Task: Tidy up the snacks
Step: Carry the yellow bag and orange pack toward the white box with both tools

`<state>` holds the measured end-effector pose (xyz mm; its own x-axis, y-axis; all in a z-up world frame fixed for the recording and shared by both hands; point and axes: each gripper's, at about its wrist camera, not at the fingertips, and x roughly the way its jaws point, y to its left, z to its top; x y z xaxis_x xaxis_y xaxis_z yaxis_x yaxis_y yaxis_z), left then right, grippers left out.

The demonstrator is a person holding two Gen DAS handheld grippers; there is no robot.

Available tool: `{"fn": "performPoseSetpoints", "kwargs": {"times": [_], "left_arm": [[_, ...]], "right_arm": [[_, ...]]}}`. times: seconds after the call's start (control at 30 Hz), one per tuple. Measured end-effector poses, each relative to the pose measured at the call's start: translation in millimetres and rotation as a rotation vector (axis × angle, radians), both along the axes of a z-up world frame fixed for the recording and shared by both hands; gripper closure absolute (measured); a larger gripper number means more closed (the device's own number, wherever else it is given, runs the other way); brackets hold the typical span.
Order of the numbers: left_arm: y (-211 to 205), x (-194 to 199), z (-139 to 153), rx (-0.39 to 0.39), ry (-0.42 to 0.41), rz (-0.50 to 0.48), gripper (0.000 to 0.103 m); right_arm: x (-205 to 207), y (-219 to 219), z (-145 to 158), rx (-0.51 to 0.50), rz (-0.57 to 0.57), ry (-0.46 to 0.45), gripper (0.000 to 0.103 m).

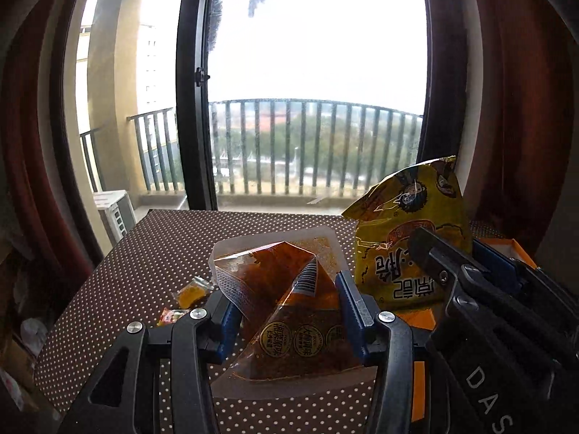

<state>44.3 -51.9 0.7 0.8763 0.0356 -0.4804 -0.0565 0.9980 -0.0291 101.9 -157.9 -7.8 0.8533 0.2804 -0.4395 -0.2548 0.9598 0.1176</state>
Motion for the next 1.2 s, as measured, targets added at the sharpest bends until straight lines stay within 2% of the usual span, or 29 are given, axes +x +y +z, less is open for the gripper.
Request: {"fn": "performPoseSetpoints", "kwargs": {"times": [0.33, 0.57, 1.2], "left_arm": [[-36.4, 31.9, 5.3, 0.007, 0.002, -0.104, 0.054], [-50.0, 71.4, -2.7, 0.015, 0.020, -0.195, 0.054], [-118.4, 131.9, -18.8, 0.081, 0.079, -0.410, 0.054]], "right_arm": [[17.0, -41.5, 7.5, -0.005, -0.074, -0.012, 0.069], [24.3, -75.7, 5.4, -0.010, -0.142, -0.001, 0.069], [30.2, -166.4, -3.9, 0.021, -0.334, 0.041, 0.069]]}}
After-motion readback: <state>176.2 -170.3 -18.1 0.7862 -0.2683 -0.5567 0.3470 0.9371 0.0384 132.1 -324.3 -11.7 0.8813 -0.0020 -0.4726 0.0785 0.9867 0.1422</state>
